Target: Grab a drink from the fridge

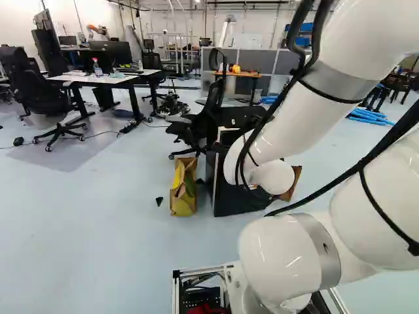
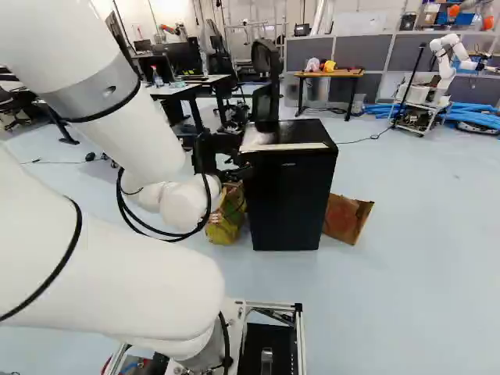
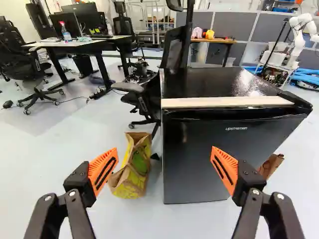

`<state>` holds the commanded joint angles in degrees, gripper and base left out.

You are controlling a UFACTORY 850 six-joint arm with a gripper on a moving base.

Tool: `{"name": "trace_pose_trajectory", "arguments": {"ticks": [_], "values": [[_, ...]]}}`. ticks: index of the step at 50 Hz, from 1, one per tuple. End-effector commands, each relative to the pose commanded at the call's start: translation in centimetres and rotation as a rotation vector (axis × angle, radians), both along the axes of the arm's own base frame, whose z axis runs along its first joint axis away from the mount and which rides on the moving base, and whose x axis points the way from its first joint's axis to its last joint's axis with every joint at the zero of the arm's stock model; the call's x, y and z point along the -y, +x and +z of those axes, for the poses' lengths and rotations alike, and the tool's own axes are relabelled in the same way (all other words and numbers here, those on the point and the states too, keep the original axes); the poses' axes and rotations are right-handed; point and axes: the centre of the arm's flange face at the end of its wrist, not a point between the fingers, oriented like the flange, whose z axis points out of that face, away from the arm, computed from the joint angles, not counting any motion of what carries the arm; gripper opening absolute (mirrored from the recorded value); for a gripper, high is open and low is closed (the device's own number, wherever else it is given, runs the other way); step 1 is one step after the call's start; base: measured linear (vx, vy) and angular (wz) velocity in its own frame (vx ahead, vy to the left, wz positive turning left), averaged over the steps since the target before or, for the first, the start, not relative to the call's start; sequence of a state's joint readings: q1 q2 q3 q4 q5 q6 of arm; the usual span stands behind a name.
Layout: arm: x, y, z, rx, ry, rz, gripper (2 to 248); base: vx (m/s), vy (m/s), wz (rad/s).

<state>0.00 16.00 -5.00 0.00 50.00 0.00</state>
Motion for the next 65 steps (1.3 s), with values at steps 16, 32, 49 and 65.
{"name": "trace_pose_trajectory", "arguments": {"ticks": [16,32,49,65], "values": [[0.0,0.0,0.0,0.0,0.0,0.0,247,0.003,-0.022,0.096],[-0.01,0.0,0.0,0.0,0.0,0.0,247,0.0,0.002,-0.008],[-0.23,0.05,0.0,-0.001,0.022,-0.034,247,0.0,0.0,0.0],[-0.8,0.4,0.04,-0.004,0.062,-0.09,247,0.0,0.0,0.0]]}}
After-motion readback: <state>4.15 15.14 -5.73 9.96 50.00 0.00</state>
